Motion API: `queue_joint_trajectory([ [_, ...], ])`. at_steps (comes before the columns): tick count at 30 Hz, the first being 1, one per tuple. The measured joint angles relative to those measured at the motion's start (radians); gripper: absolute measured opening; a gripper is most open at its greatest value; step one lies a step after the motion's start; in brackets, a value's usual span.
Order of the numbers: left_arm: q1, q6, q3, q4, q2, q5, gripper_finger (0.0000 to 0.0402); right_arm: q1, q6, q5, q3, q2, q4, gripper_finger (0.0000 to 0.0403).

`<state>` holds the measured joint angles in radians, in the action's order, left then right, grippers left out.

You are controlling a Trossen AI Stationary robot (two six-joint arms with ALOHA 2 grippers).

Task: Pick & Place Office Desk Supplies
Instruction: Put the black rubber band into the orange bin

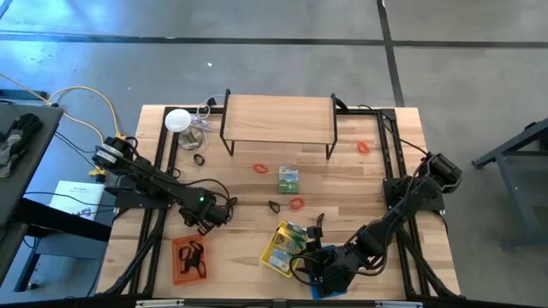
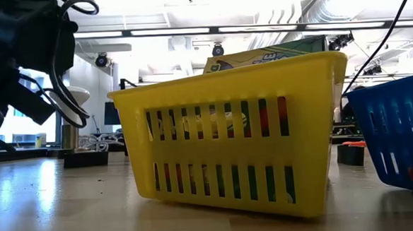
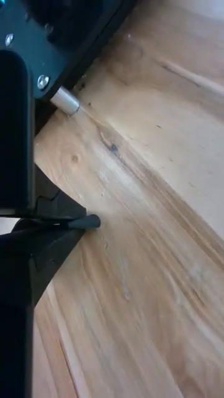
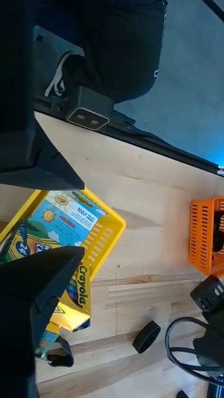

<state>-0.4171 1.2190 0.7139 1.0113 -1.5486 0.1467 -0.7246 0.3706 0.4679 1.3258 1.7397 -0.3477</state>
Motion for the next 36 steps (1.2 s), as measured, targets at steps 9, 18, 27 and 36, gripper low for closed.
queue_joint_trajectory([
  [9, -0.021, 0.017, 0.199, 0.3, 0.003, -0.11, 0.0003, 0.003, 0.0, 0.001, 0.0, 0.0, 0.0, 0.0144],
  [18, -0.175, 0.143, 0.504, 0.395, 0.003, -0.091, 0.0002, 0.005, -0.001, 0.0, 0.0, 0.0, -0.004, 0.0144],
  [27, -0.422, 0.298, 0.559, 0.289, -0.015, -0.078, 0.0017, 0.005, 0.002, 0.0, 0.0, 0.0, -0.004, 0.0144],
  [36, -0.516, 0.275, 0.559, 0.25, -0.088, -0.203, 0.0075, 0.005, 0.001, 0.0, 0.0, 0.0, 0.006, 0.0144],
])
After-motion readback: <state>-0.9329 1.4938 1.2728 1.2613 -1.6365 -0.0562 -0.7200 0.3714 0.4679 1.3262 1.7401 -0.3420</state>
